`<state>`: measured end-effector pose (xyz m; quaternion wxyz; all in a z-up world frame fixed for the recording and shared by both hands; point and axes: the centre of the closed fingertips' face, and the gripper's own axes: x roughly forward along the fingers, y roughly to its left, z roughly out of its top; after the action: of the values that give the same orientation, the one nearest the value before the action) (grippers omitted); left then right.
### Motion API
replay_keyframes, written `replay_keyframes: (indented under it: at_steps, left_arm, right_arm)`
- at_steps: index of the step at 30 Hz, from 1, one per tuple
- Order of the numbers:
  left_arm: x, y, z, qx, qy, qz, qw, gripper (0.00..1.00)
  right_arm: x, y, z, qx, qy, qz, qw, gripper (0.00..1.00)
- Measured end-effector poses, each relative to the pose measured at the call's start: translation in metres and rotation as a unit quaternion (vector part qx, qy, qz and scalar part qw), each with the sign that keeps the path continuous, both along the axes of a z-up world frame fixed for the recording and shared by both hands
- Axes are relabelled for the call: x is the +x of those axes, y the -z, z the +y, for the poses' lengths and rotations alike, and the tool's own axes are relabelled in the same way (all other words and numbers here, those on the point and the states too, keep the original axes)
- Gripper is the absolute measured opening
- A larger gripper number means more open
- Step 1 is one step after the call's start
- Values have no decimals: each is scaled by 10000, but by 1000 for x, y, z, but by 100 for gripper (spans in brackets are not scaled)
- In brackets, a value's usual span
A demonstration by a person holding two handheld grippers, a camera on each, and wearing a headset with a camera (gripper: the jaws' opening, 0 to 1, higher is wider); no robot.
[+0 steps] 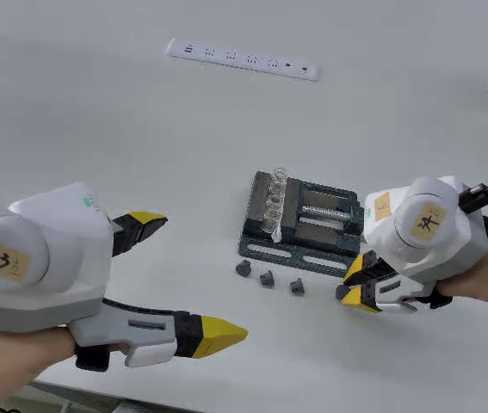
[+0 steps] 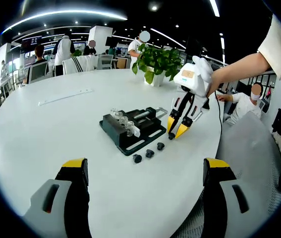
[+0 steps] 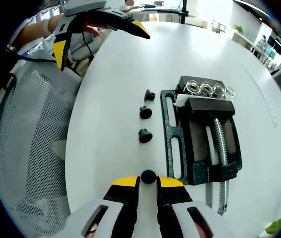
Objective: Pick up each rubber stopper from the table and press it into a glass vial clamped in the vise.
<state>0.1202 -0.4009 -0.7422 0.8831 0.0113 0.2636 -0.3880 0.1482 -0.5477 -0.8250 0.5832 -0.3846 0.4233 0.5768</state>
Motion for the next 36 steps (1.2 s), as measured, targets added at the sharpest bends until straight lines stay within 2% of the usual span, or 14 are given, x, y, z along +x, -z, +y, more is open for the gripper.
replay_keyframes:
  at_steps: [13,23,28,36]
  left_arm:
    - [-2,3,-2,-24,15,44,10000,96]
    - [-2,3,0,-14,8,36,10000,95]
    - [-2,3,-1,-15,28,23,10000,95]
    - [-1,4,0,18,37,18,10000,95]
  right_arm:
    - [1,-1,2,-31,-27,-56,10000,8]
    - [5,-6,4,-2,130,44,9999,7]
    - [11,-17,6,20,130,107,9999,7]
    - [35,-44,17,12,-73,55,10000,7]
